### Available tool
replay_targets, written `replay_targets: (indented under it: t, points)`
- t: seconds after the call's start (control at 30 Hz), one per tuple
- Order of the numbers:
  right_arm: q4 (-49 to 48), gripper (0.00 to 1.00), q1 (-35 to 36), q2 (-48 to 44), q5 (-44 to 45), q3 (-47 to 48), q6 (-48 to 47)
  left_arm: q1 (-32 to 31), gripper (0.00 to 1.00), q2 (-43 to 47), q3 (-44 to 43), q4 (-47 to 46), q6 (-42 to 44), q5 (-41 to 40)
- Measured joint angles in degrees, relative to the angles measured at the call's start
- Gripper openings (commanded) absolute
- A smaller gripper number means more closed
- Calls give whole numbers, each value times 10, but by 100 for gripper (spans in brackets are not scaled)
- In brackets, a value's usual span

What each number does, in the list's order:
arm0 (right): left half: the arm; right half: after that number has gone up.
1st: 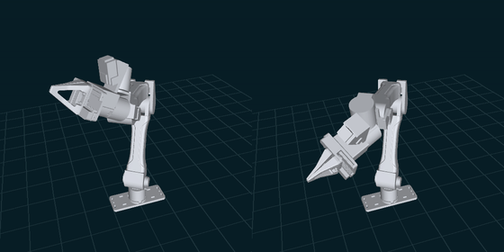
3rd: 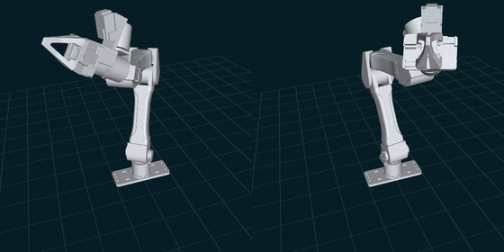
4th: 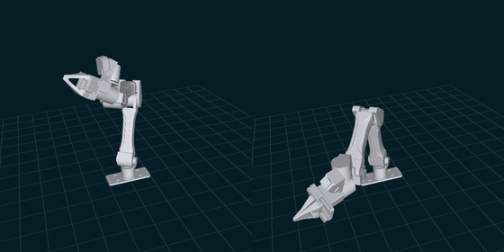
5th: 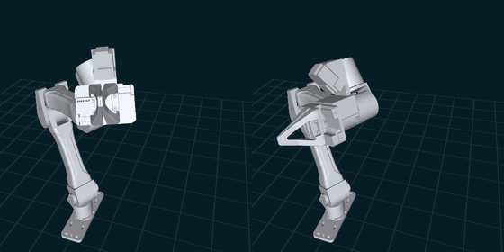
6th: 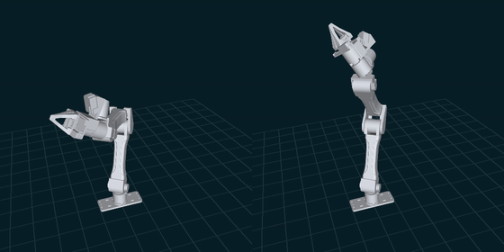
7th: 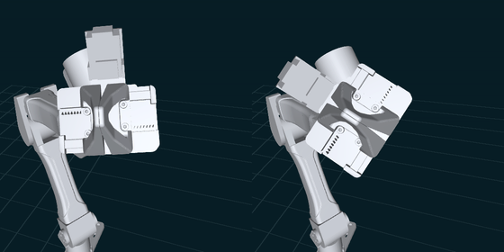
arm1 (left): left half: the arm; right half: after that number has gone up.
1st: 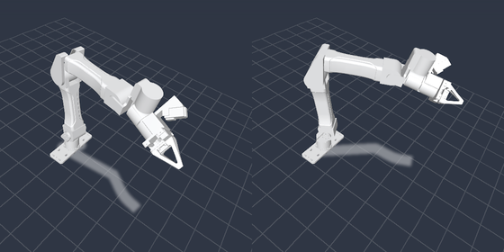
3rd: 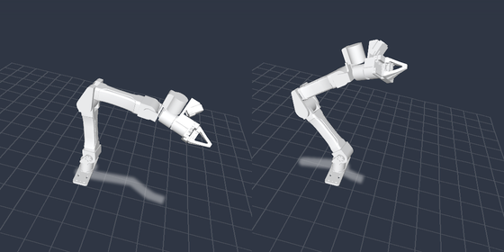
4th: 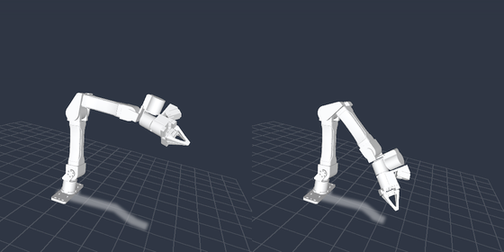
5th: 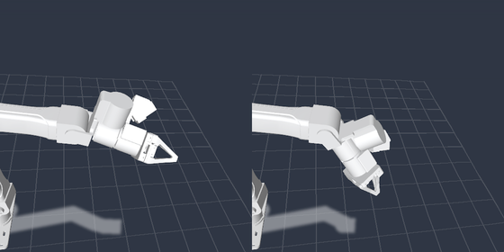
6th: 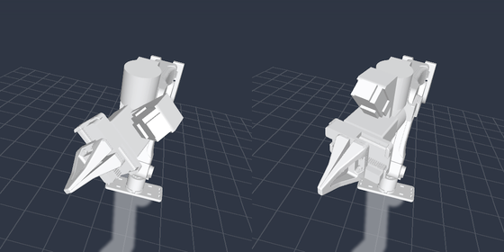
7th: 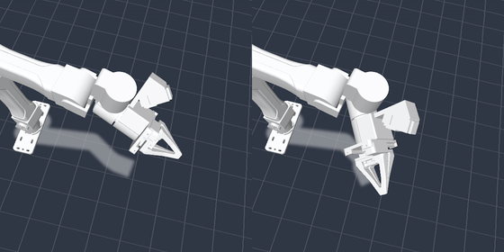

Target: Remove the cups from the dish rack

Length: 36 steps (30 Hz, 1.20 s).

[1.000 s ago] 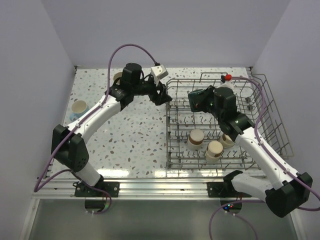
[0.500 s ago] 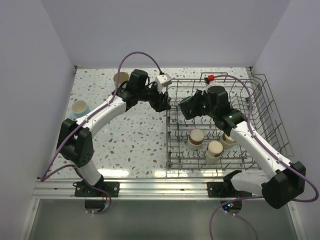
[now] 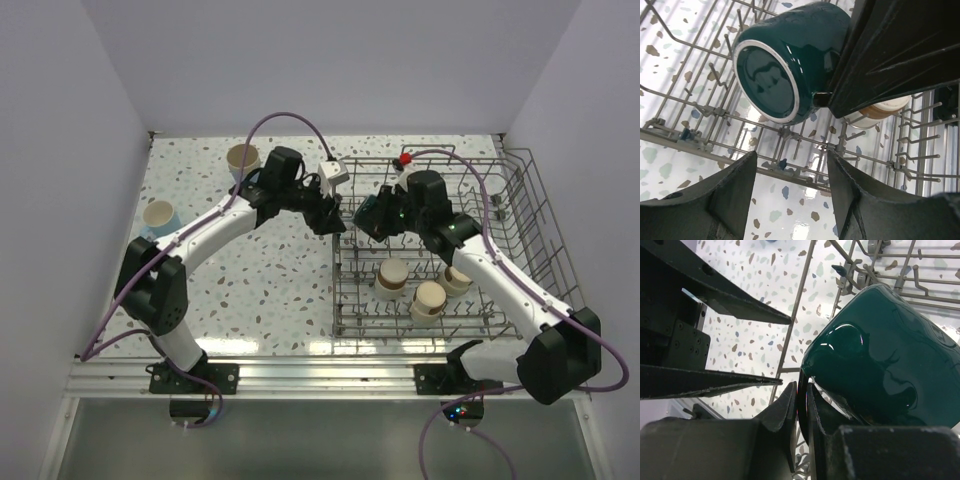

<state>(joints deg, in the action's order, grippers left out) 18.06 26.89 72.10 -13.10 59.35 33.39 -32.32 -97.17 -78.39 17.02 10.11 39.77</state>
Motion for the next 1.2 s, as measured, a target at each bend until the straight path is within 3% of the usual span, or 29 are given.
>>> replay_targets:
  t: [0.8,0.97,1.2]
  points:
    - [-14,0,7,-69,1,-22,93,-5,60,10,0,36,2,12]
    - [-8,0,49,-64,31,-19,48,36,60,28,-4,67,11,1]
    - [39,0,100,-11,67,55,-47,121,60,78,-10,91,26,-22]
